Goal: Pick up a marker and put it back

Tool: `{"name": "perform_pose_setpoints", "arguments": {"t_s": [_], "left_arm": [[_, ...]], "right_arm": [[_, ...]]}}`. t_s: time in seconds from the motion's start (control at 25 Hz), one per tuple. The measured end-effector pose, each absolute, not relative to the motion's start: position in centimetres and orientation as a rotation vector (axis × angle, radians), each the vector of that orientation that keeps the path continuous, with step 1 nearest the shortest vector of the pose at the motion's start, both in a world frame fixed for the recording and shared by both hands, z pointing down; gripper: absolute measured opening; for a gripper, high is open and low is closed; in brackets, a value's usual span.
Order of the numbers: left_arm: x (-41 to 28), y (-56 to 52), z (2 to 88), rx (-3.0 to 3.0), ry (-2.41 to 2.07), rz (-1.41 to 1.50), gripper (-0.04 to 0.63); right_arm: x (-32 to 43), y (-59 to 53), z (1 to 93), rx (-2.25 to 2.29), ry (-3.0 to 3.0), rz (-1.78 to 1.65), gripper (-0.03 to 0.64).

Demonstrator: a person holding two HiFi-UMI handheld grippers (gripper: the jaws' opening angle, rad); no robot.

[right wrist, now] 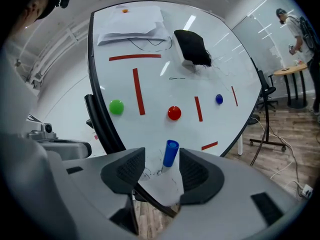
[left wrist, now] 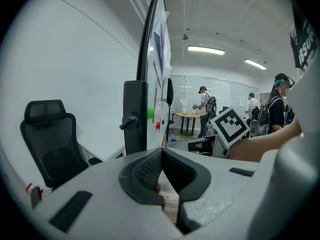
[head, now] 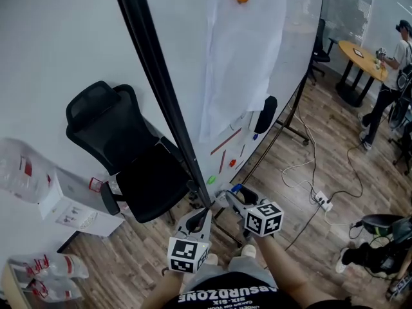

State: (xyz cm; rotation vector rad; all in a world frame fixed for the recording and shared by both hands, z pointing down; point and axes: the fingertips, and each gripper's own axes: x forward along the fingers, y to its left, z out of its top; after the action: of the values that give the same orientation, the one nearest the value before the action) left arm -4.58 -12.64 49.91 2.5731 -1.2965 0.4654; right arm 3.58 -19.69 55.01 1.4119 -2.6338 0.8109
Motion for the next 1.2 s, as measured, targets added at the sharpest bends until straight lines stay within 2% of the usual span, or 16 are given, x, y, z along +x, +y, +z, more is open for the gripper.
{"name": "perform_pose_setpoints", "arguments": {"t_s": [0.36, 0.64, 1.2], "left_arm": [[-5.23, -12.65, 50.10, 2.548, -1.318, 0.464, 0.004], [-5.34, -12.67, 50.31, 2.546, -1.317, 0.460, 0.005], [-5.36, -12.69, 50.19, 2.549, -1.294, 0.458, 0.005]], "right_arm": [[3.53, -19.97, 55.53, 1.408, -2.597, 0.778, 0.113], [3.94, -20.20, 55.78, 1.427, -2.571, 0.770, 0.075], [3.58, -19.75, 55.08, 1.373, -2.572, 0.665, 0.071]]}}
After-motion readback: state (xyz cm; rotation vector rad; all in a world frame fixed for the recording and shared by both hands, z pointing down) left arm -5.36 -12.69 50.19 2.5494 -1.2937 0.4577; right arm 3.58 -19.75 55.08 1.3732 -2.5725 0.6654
